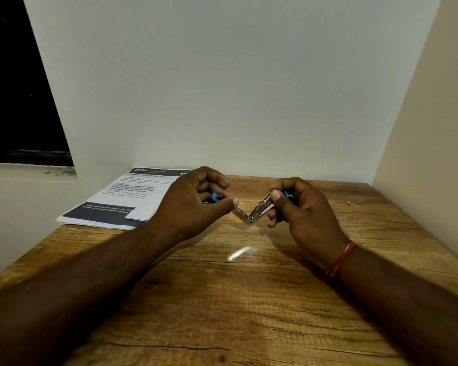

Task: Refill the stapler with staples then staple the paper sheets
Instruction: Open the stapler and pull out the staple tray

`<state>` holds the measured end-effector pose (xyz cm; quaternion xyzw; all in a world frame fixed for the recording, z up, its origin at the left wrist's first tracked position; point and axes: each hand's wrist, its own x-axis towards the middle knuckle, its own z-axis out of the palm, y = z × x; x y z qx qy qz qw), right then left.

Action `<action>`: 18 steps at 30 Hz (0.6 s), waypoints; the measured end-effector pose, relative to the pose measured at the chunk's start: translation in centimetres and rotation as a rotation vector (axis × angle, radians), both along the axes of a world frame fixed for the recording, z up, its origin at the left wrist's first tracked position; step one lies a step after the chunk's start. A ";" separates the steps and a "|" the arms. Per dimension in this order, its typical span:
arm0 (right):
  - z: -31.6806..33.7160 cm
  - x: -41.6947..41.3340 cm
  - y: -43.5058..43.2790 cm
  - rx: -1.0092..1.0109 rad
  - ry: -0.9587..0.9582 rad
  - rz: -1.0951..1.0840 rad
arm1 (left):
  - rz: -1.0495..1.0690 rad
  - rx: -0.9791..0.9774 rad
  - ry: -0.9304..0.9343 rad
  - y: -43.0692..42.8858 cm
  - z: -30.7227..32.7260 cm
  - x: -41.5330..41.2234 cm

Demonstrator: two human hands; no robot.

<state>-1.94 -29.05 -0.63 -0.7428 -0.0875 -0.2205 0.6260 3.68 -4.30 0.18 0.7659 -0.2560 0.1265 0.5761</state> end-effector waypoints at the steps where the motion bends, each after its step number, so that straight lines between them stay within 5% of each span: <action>1: 0.0 0.1 -0.4 0.029 0.002 0.023 | -0.011 0.056 0.002 0.3 -0.2 0.3; 6: 0.0 0.5 -1.2 0.177 0.022 0.143 | -0.097 0.195 0.041 0.3 -1.2 0.7; 18: -0.3 0.2 -0.8 0.233 0.096 0.386 | -0.190 0.304 -0.353 -0.5 -0.5 -1.4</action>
